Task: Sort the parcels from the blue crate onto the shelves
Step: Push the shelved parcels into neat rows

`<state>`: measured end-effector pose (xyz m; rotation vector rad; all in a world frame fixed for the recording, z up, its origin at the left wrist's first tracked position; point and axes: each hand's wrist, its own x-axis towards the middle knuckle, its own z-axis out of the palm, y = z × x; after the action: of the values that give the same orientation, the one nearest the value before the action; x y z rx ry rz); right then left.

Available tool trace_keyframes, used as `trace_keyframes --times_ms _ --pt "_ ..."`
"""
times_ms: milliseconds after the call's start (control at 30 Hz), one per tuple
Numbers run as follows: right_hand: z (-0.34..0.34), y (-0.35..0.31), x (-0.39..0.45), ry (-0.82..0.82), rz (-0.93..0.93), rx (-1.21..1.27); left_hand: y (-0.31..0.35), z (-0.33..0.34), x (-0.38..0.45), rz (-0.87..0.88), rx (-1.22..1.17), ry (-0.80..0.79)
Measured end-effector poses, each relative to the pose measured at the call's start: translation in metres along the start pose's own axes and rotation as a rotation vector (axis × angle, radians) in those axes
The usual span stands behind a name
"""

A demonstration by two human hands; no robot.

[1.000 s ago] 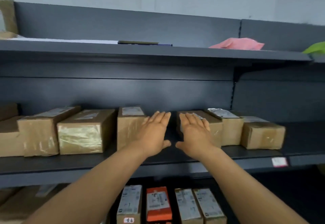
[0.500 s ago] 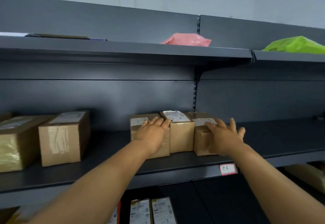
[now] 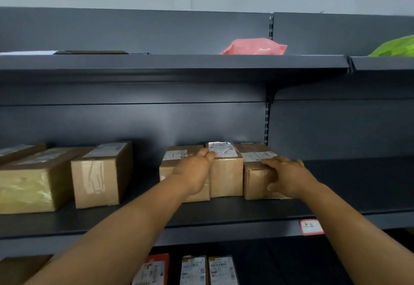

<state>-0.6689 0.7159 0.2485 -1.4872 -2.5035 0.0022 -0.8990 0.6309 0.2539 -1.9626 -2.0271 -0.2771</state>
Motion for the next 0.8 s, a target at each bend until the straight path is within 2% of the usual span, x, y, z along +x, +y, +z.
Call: trace_keyframes --times_ms 433,800 --pt "0.017 -0.079 0.006 -0.011 -0.14 -0.044 -0.068 -0.021 -0.061 -0.083 0.019 0.006" --pt "0.025 -0.104 0.007 0.019 -0.136 -0.018 -0.085 -0.026 -0.074 -0.129 0.038 -0.007"
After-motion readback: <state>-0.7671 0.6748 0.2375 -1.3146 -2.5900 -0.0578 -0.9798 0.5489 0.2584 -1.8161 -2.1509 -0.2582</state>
